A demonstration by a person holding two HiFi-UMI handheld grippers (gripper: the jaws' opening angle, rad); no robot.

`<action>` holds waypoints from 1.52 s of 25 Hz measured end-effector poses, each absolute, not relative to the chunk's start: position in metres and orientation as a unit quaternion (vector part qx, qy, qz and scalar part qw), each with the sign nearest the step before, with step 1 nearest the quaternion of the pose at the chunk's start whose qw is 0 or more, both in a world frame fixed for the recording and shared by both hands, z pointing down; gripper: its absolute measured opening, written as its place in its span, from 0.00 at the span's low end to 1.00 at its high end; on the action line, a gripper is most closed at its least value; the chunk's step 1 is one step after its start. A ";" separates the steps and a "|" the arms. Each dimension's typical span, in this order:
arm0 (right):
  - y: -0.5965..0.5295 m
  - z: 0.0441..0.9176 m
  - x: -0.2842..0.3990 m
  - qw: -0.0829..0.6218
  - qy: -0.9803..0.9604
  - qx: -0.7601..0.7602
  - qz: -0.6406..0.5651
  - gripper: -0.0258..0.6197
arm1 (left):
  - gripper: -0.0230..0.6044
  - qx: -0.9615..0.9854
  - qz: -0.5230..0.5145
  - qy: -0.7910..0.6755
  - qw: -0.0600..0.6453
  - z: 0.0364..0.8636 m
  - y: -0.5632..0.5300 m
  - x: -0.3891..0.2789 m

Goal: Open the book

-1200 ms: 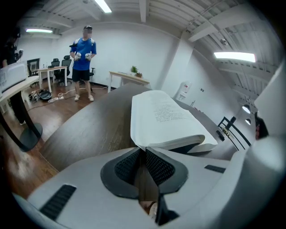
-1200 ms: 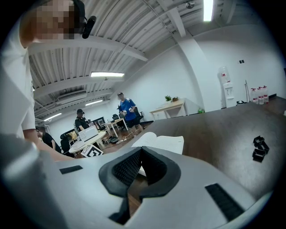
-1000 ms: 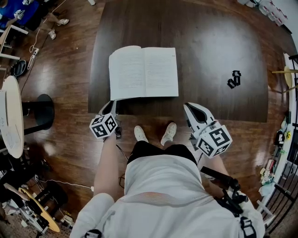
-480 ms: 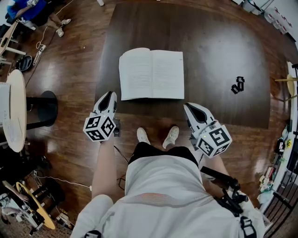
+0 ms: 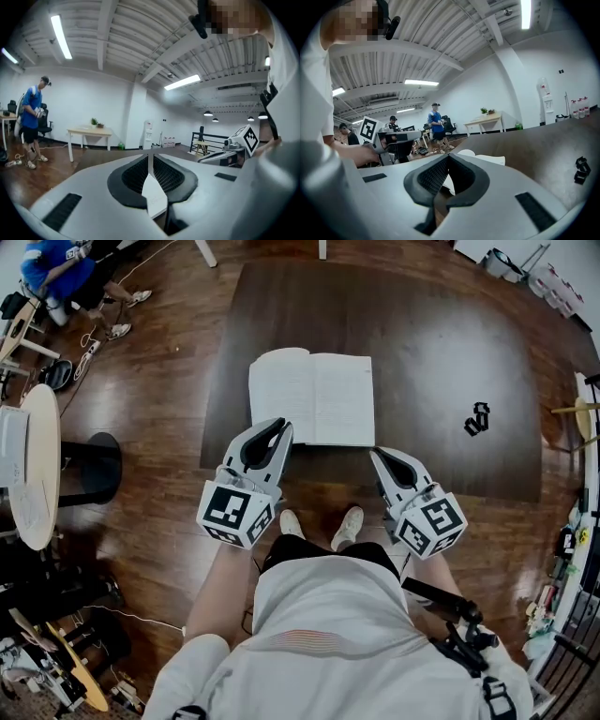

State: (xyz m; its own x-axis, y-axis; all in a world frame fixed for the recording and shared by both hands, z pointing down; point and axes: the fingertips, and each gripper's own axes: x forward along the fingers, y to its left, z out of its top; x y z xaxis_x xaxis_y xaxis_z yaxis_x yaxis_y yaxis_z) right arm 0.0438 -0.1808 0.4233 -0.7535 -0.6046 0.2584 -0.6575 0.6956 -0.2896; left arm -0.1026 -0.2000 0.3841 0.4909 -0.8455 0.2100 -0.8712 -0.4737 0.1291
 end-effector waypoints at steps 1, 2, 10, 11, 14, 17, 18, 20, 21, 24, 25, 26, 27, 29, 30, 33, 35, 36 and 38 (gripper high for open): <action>-0.180 0.420 0.043 0.069 -0.918 0.345 0.182 0.04 | 0.11 0.860 0.063 -0.497 0.098 0.380 -0.197 -0.099; -0.179 0.417 0.042 0.066 -0.919 0.346 0.178 0.04 | 0.11 0.863 0.065 -0.494 0.090 0.375 -0.194 -0.096; -0.178 0.386 0.041 0.046 -0.920 0.361 0.143 0.04 | 0.05 0.876 0.038 -0.477 0.059 0.340 -0.177 -0.092; -0.177 0.383 0.039 0.047 -0.920 0.365 0.138 0.04 | 0.05 0.878 0.036 -0.474 0.052 0.336 -0.174 -0.094; -0.171 0.374 0.027 0.050 -0.916 0.380 0.123 0.04 | 0.05 0.883 0.023 -0.467 0.044 0.326 -0.164 -0.108; -0.164 0.362 0.014 0.046 -0.911 0.397 0.106 0.04 | 0.05 0.887 0.010 -0.460 0.041 0.317 -0.153 -0.125; -0.161 0.358 0.011 0.044 -0.909 0.402 0.100 0.04 | 0.05 0.888 0.007 -0.457 0.041 0.315 -0.148 -0.129; -0.153 0.349 0.010 0.036 -0.907 0.409 0.092 0.04 | 0.05 0.890 0.005 -0.454 0.039 0.312 -0.136 -0.133; -0.150 0.346 0.011 0.032 -0.907 0.411 0.089 0.04 | 0.05 0.890 0.005 -0.454 0.038 0.312 -0.132 -0.134; -0.141 0.339 0.005 0.025 -0.911 0.403 0.082 0.04 | 0.05 0.888 0.002 -0.459 0.042 0.311 -0.124 -0.138; -0.138 0.337 0.001 0.024 -0.913 0.398 0.079 0.04 | 0.05 0.887 -0.002 -0.460 0.045 0.311 -0.121 -0.141; -0.135 0.336 -0.003 0.024 -0.915 0.395 0.077 0.04 | 0.05 0.886 -0.005 -0.462 0.047 0.312 -0.118 -0.143; -0.132 0.334 -0.006 0.023 -0.916 0.393 0.075 0.04 | 0.05 0.885 -0.005 -0.464 0.048 0.312 -0.116 -0.146; -0.128 0.329 -0.009 0.021 -0.918 0.390 0.071 0.04 | 0.05 0.882 -0.002 -0.468 0.048 0.312 -0.113 -0.148; -0.125 0.327 -0.008 0.018 -0.919 0.389 0.069 0.04 | 0.05 0.881 0.000 -0.470 0.047 0.311 -0.111 -0.148; -0.118 0.320 0.005 0.013 -0.921 0.386 0.060 0.04 | 0.05 0.877 -0.001 -0.478 0.045 0.307 -0.107 -0.138; -0.115 0.317 0.021 0.012 -0.921 0.384 0.055 0.04 | 0.05 0.874 -0.003 -0.484 0.046 0.304 -0.104 -0.125; -0.114 0.315 0.031 0.010 -0.922 0.384 0.054 0.04 | 0.05 0.872 -0.003 -0.488 0.046 0.302 -0.103 -0.118; -0.111 0.311 0.051 0.003 -0.922 0.383 0.050 0.04 | 0.05 0.868 -0.003 -0.494 0.045 0.299 -0.099 -0.101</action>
